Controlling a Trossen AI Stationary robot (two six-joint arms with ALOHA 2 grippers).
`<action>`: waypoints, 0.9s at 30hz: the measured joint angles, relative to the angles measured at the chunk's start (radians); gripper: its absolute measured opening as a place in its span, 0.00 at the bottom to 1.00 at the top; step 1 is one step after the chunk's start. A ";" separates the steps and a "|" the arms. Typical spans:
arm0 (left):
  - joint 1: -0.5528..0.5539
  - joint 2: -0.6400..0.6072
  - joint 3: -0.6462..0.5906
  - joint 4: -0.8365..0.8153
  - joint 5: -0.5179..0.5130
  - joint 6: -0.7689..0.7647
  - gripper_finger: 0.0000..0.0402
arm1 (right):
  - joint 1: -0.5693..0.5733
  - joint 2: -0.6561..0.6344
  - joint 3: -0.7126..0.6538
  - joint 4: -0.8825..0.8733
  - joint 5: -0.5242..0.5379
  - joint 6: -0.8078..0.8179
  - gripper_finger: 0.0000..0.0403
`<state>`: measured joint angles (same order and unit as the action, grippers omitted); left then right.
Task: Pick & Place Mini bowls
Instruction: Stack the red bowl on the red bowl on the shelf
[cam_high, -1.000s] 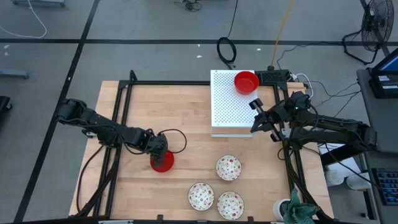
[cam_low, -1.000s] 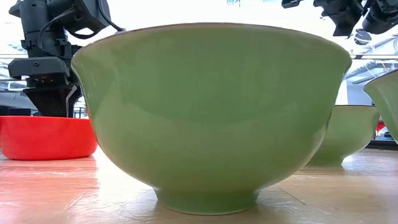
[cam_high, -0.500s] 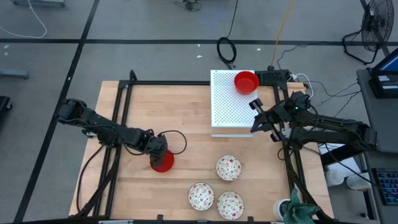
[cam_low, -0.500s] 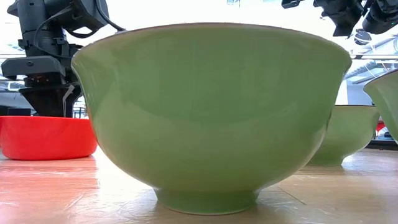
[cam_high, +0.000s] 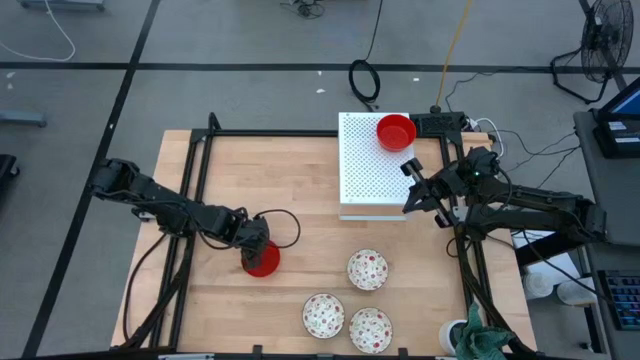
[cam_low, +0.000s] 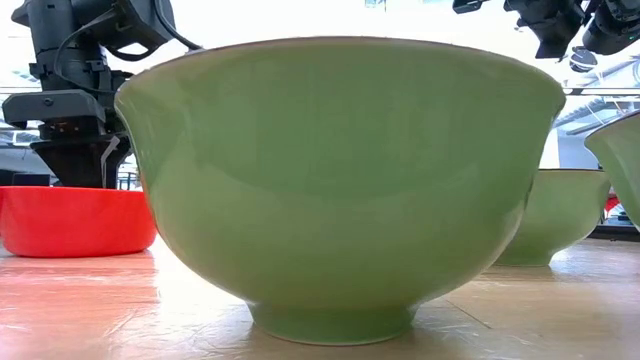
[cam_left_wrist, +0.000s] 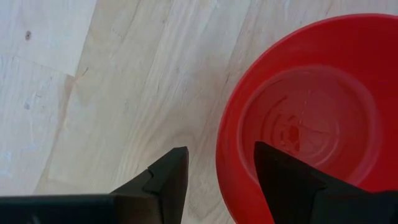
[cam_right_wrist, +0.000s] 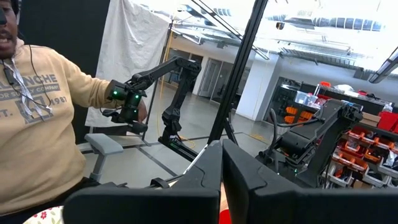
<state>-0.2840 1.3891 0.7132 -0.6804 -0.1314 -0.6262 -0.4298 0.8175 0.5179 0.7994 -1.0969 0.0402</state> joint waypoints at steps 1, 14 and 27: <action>0.000 0.000 0.000 0.000 0.000 0.000 0.46 | 0.000 0.000 0.000 0.000 0.000 0.000 0.00; 0.000 0.000 0.000 0.000 -0.002 -0.001 0.46 | 0.000 0.000 0.000 0.000 0.000 0.000 0.00; 0.000 0.000 0.000 0.000 -0.002 -0.001 0.19 | 0.000 0.000 0.000 0.000 0.000 0.000 0.00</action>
<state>-0.2840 1.3891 0.7132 -0.6804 -0.1333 -0.6273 -0.4299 0.8175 0.5179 0.7994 -1.0969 0.0402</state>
